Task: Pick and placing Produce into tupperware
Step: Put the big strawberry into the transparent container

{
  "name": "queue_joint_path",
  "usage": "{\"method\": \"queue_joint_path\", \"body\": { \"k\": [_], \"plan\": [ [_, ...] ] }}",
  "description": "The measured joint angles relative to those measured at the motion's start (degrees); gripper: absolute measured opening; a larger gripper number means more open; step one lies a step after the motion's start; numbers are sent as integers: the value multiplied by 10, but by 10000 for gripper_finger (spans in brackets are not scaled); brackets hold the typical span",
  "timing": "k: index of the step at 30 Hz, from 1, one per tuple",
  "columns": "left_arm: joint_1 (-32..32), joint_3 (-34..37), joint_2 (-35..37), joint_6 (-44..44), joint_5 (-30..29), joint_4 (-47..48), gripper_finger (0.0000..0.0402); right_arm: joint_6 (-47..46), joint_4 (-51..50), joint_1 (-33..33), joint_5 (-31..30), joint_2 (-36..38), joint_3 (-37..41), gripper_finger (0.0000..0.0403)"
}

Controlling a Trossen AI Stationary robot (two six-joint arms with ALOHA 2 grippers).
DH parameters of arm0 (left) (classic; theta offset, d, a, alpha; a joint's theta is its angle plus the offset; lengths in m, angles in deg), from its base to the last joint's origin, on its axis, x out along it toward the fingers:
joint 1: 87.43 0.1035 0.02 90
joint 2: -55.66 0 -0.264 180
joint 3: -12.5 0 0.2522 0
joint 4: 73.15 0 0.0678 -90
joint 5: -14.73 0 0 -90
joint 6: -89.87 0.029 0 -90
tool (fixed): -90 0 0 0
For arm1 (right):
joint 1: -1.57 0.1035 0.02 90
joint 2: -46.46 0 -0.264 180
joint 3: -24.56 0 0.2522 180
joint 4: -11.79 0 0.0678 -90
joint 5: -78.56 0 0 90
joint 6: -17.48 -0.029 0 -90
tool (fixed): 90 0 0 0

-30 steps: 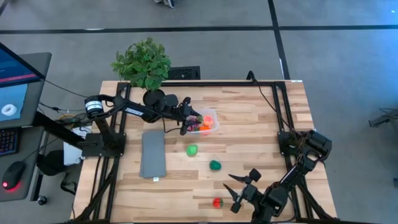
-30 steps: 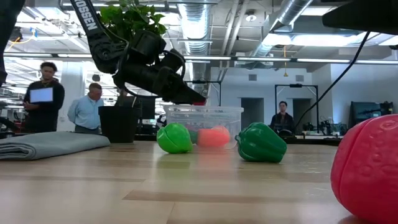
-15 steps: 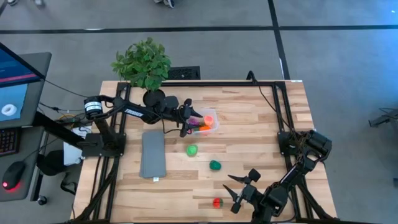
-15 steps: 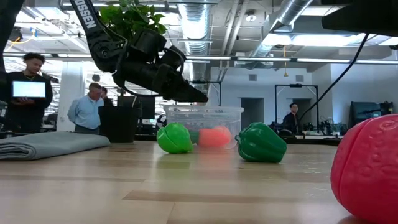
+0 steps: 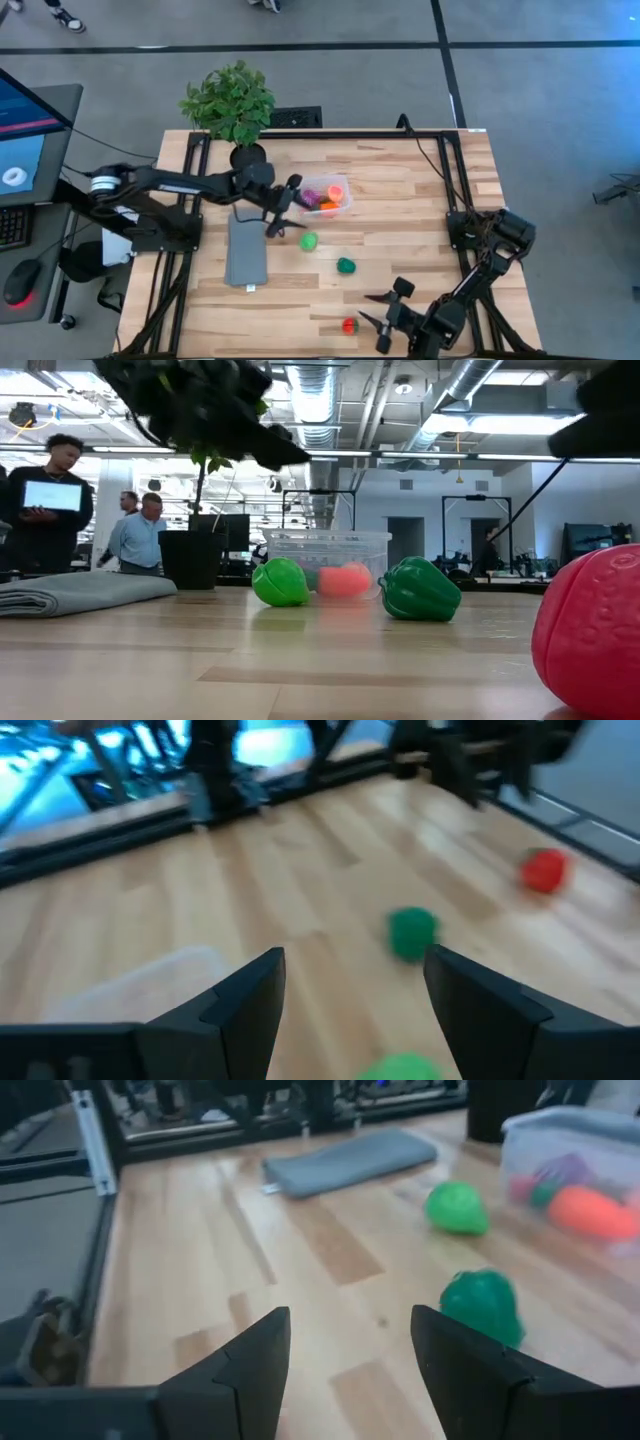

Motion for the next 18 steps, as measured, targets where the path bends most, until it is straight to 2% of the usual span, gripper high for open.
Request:
{"method": "queue_joint_path", "body": {
  "k": [5,9,18],
  "plan": [
    [-55,0,79,-17,-1,128,231,-28,10,15,53,18,0,234],
    [-112,0,122,-63,-10,212,231,-28,27,21,76,26,0,245],
    [-288,3,132,-182,-110,277,231,-18,24,-17,141,25,0,289]
  ]
}}
